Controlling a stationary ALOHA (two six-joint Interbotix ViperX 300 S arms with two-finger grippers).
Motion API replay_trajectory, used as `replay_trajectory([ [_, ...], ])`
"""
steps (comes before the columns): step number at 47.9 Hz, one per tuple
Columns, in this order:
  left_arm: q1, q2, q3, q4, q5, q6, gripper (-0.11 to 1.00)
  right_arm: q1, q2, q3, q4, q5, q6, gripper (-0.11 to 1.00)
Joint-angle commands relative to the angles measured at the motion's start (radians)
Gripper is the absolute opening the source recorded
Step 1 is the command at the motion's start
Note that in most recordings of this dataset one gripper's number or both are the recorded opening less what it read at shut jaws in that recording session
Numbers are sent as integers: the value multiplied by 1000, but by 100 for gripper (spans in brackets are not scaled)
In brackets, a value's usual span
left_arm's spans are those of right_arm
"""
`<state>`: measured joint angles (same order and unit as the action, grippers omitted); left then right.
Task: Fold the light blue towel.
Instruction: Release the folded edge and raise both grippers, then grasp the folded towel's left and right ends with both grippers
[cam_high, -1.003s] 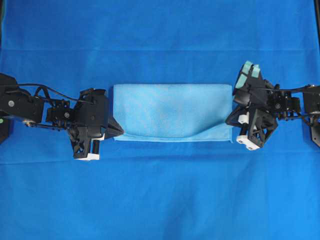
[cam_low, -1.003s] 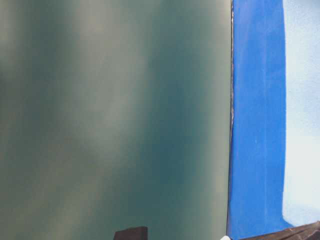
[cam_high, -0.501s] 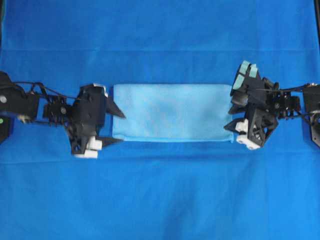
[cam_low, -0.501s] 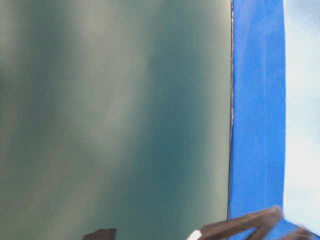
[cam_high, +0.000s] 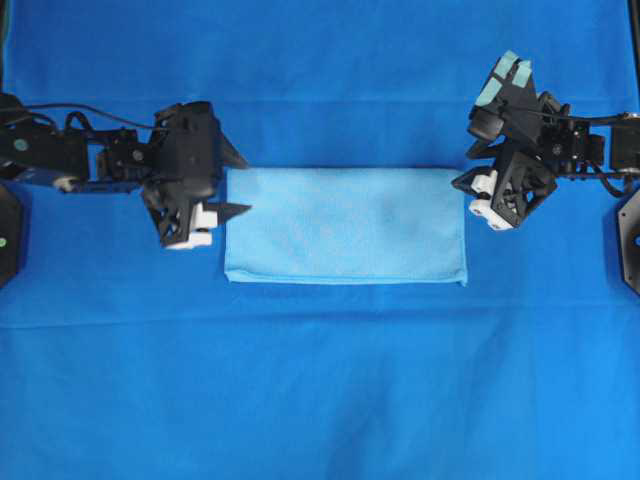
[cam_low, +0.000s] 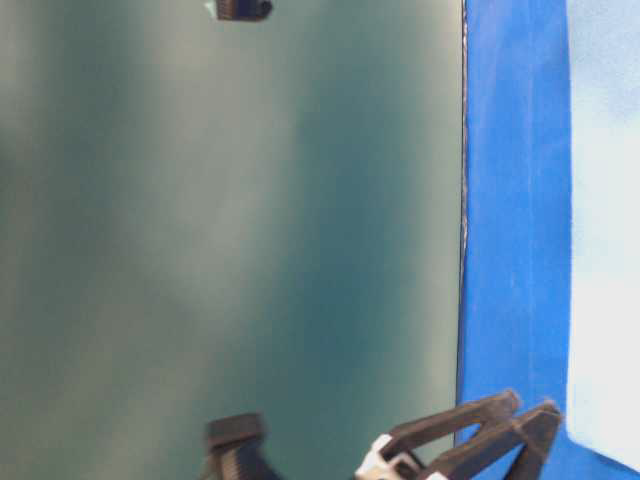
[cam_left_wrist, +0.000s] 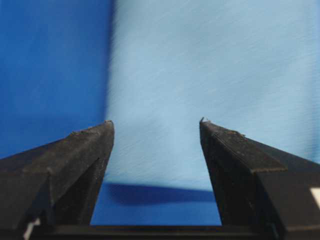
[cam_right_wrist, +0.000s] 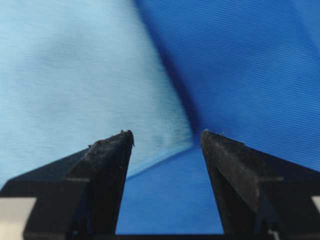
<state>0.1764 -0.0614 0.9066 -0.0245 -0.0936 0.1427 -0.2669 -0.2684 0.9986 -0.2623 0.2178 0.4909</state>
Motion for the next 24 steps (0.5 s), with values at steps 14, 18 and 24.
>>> replay_trajectory([
  [14,71,103,-63,0,-8,2,66,-77,152,-32,-43,-118,2,60],
  [18,81,118,-60,0,-6,2,65,-78,189,-41,-44,-137,0,60],
  [24,87,137,-54,0,-3,2,64,-80,227,-49,-44,-140,0,60],
])
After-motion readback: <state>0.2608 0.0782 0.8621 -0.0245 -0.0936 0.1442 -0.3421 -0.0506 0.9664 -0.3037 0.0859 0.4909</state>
